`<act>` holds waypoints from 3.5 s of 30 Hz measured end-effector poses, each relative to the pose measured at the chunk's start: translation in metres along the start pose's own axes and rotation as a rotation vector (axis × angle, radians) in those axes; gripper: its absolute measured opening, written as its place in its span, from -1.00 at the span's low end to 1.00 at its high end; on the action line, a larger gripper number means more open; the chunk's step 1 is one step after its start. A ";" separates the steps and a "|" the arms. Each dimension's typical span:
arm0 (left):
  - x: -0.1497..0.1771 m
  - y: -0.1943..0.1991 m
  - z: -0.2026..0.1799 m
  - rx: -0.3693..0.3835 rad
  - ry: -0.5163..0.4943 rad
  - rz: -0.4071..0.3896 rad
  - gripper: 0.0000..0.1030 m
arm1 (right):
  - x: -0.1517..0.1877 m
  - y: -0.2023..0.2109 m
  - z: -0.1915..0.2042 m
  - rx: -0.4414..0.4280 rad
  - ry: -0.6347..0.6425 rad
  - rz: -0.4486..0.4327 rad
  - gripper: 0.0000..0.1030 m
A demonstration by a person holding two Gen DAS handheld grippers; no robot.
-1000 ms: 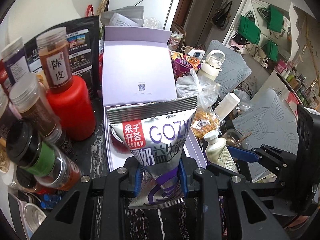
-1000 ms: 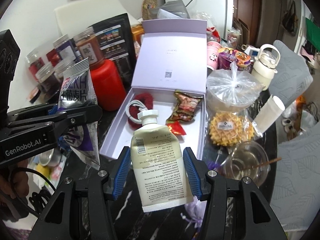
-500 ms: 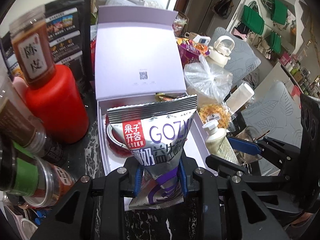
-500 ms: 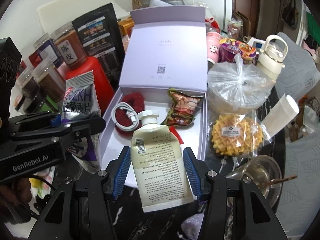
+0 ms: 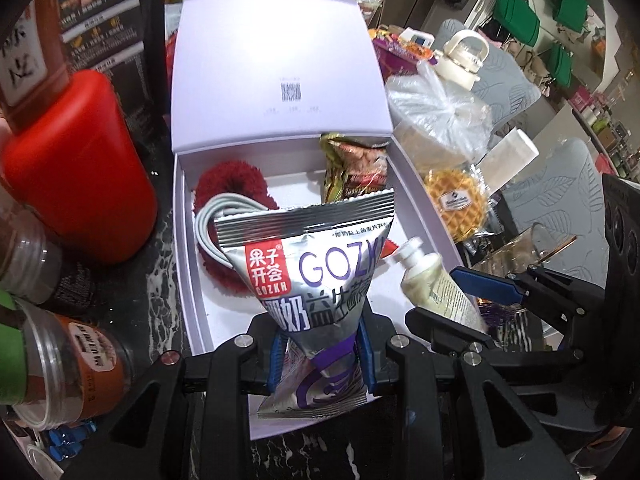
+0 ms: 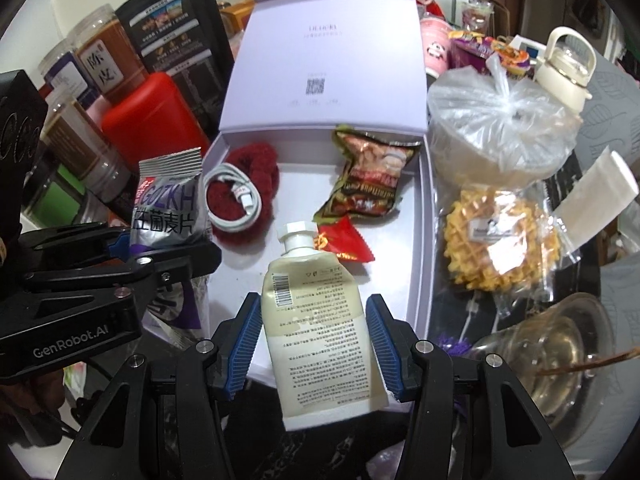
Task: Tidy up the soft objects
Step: 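Open both grippers to drop the snack bag and lotion tube into the box, then move both grippers away from the box toward the lavender sachet and pink pouch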
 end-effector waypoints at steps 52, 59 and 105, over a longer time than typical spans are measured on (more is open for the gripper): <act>0.001 0.027 0.003 -0.193 -0.039 0.022 -0.33 | -0.003 0.028 -0.005 0.066 -0.012 -0.036 0.38; 0.003 0.061 -0.010 -0.209 -0.049 -0.052 0.38 | 0.003 0.059 -0.005 0.079 -0.036 -0.084 0.40; 0.112 0.199 -0.144 -0.279 -0.030 -0.346 0.87 | 0.127 0.253 -0.036 0.133 -0.017 -0.385 0.80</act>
Point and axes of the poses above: each gripper's, at about its wrist camera, not at the fingertips, and y roughly against the way its jaws point, z to its left, x to its underside, the point moved 5 cm from there along -y, roughly the way its jaws point, and after that the axes turned 7 degrees about z, right-handed, at the moved point
